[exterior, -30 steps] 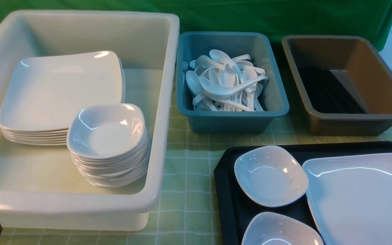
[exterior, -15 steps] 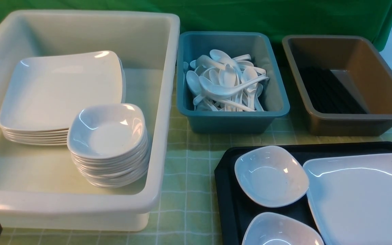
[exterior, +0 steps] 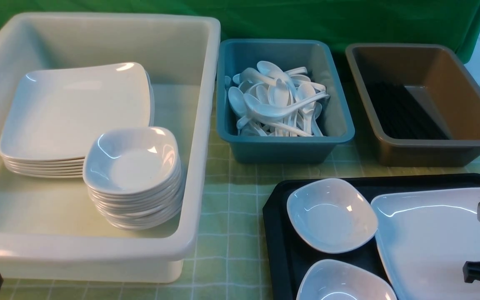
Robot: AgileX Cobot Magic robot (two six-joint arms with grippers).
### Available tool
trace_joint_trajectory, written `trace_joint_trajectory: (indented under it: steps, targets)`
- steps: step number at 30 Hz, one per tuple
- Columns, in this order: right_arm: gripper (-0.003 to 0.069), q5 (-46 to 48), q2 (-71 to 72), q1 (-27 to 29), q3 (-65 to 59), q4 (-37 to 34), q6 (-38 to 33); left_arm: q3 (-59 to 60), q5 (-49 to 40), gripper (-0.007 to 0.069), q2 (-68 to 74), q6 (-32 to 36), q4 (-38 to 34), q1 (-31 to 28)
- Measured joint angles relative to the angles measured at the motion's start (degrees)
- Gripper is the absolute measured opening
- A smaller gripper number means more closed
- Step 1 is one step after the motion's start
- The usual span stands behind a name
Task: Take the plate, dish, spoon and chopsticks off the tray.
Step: Use the right arm to grab a soup spoon from the plate, then use the right arm to put the soup spoon into the small storage box in the middle
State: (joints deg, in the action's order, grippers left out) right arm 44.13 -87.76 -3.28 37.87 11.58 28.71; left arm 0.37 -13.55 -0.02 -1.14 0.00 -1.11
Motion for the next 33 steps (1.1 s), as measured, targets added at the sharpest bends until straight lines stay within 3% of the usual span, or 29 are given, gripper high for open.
trace_joint_trajectory:
  steps: [2, 7, 11, 15, 19, 27, 33]
  targets:
    - [0.0153, -0.13, -0.05, 0.0, 0.19, -0.05, -1.69, 0.0, 0.0, 0.0224, 0.0, 0.0, 0.0, 0.0]
    - [0.0159, 1.26, 1.74, 0.0, 0.71, -2.54, -6.15, 0.0, 0.0, 0.0224, 0.0, 0.0, 0.0, 0.0]
    - [0.0159, 6.38, 7.62, 0.0, 4.46, -9.67, -13.44, 0.0, 0.0, 0.0224, 0.0, 0.0, 0.0, 0.0]
    - [0.0159, 9.1, 14.8, 0.0, 16.24, -23.5, -25.58, 0.0, 0.0, 0.0224, 0.0, 0.0, 0.0, 0.0]
    - [0.0159, 9.33, 12.92, -0.89, 26.99, -31.36, -34.53, 0.0, 0.0, 0.0224, 0.0, -0.12, 0.0, 0.0]
    - [0.0159, 6.77, -6.9, -11.95, 51.29, -33.02, -43.85, 0.0, 0.0, 0.0224, 0.0, -0.12, 0.0, 0.0]
    - [0.0163, 3.2, -21.82, -15.9, 64.93, -31.24, -46.32, 0.0, 0.0, 0.0224, 0.0, -0.12, 0.0, 0.0]
